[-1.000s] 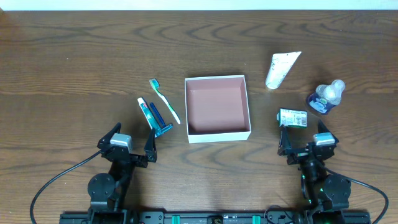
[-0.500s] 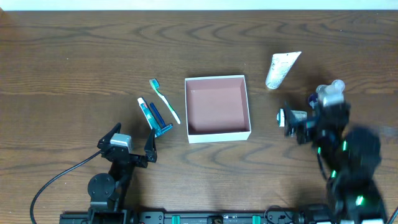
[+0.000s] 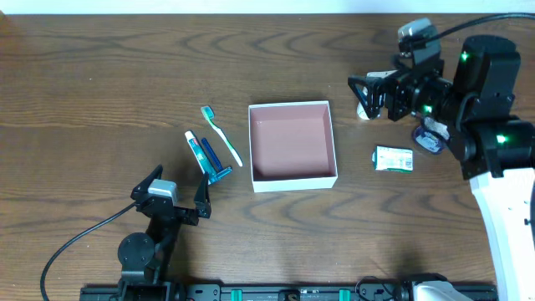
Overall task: Pack container
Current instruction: 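Reach right gripper to the white Pantene tube and grasp it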
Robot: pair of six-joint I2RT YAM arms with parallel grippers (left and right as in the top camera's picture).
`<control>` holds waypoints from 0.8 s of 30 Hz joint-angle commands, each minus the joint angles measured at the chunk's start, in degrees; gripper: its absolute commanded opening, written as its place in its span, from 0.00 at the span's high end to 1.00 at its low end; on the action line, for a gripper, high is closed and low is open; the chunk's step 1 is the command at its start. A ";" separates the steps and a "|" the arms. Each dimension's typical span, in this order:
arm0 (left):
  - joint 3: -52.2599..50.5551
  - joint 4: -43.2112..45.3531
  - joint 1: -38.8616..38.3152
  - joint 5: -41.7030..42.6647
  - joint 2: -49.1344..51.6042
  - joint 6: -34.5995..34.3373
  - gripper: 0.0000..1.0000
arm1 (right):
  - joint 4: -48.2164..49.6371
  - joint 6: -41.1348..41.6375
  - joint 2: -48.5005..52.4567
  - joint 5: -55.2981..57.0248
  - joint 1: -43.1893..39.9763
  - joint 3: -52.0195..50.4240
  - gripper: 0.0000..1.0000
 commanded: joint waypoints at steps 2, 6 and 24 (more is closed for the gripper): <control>-0.98 -1.97 0.35 0.61 -0.37 -0.72 0.02 | -0.61 6.67 0.72 3.54 -0.22 1.36 0.20; -0.98 -1.97 0.35 0.61 -0.37 -0.72 0.02 | -4.81 21.64 0.74 19.28 -0.15 1.36 0.19; -0.98 -1.97 0.35 0.61 -0.37 -0.72 0.02 | -3.85 43.21 13.00 29.86 1.01 1.36 0.04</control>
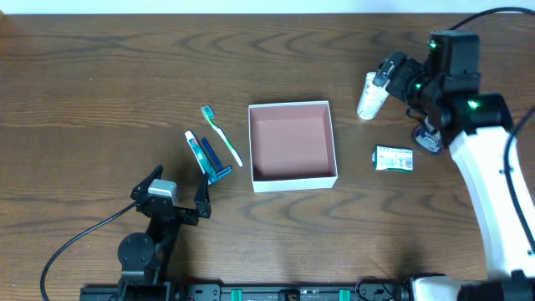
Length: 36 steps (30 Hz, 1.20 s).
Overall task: Pack container
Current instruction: 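Reach right gripper to the white Pantene tube and grasp it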
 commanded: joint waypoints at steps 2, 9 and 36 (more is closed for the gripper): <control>-0.98 -1.97 0.35 0.59 -0.35 -0.72 0.02 | 1.31 3.19 2.54 -0.28 0.59 0.94 0.05; -0.98 -1.97 0.35 0.59 -0.35 -0.72 0.02 | 3.76 3.19 4.00 -0.26 0.57 0.94 0.08; -0.98 -1.97 0.35 0.59 -0.35 -0.72 0.02 | 3.93 -0.94 10.58 -2.43 0.57 0.94 0.49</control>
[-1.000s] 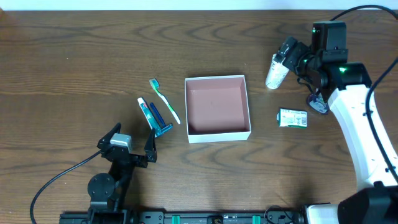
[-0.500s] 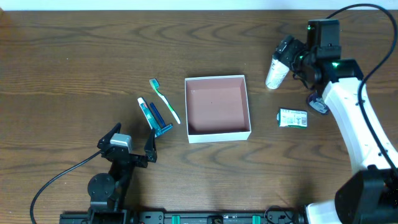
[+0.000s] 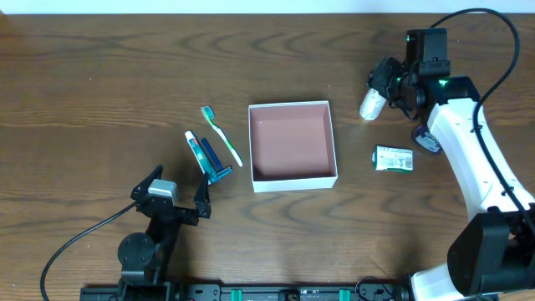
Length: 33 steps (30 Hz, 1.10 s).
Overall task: Pack container
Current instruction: 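Reach right gripper to the white Pantene tube and grasp it, then carry the Pantene tube into the box and release it upright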
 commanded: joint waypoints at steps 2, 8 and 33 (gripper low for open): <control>-0.98 -1.97 0.35 0.63 -0.37 -0.72 0.02 | -1.55 -3.76 0.26 0.13 0.52 0.94 0.57; -0.98 -1.97 0.35 0.61 -0.37 -0.72 0.02 | -3.63 -9.11 0.26 0.52 0.52 0.94 0.74; -0.98 -1.97 0.35 0.61 -0.37 -0.70 0.02 | -7.04 -29.77 -8.94 6.49 4.02 1.90 0.98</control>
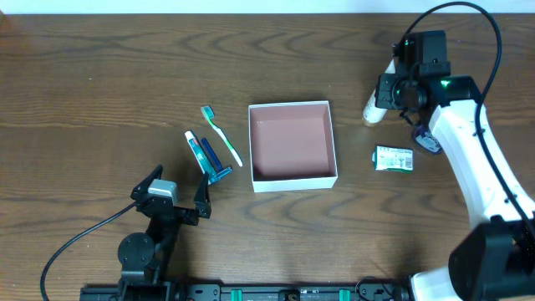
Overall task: Pack container
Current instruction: 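Carry the Pantene tube into the box and release it upright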
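The white box with a pink inside (328, 142) sits open at the table's middle. Left of it lie a green-and-white toothbrush (222, 135), a toothpaste tube (196, 150) and a blue item (214, 160). On the right, a white bottle (373, 110) leans under my right gripper (387, 90), which sits over its upper part. The wrist hides the fingers there, so their grip cannot be told. A green packet (393, 158) and a small blue round thing (429, 142) lie nearby. My left gripper (177, 194) rests open near the front left, apart from everything.
The right arm's white link (481, 167) runs along the right side down to the front edge. A black cable (79, 238) trails from the left arm's base across the front left of the wooden table.
My right gripper has moved a little down and right, from just above the bottle's top to over its upper part. The bottle has shifted slightly. The left arm has not moved.
My right gripper was open beside the white bottle, low over the far right. It then stood higher up, right of the bottle. After that it was at the bottle's top, and now it covers the bottle's upper part. Box, toothbrush, tube and packet stayed put.
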Robot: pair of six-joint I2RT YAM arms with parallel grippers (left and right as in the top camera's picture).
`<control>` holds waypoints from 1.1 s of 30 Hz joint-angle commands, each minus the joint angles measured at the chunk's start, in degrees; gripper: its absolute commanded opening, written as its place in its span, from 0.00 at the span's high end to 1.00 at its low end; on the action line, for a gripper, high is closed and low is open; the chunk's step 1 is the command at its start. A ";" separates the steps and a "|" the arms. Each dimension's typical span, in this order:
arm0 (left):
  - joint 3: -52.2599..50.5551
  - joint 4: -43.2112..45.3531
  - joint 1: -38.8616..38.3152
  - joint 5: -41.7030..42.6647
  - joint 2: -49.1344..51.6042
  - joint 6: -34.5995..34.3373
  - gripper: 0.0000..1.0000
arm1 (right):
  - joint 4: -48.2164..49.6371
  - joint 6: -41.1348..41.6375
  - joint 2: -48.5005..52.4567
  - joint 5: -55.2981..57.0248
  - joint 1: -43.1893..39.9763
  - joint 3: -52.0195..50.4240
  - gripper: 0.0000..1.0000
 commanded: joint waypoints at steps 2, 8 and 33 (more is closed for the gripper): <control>-0.98 -1.97 0.35 0.59 -0.37 -0.72 0.02 | -1.14 -4.15 -9.14 1.03 4.37 2.19 0.99; -0.98 -1.97 0.35 0.59 -0.37 -0.72 0.02 | -4.07 -3.80 -15.28 3.30 11.32 4.92 0.98; -0.98 -1.97 0.35 0.59 -0.37 -0.72 0.02 | -0.44 11.65 -7.87 12.11 36.26 4.90 0.98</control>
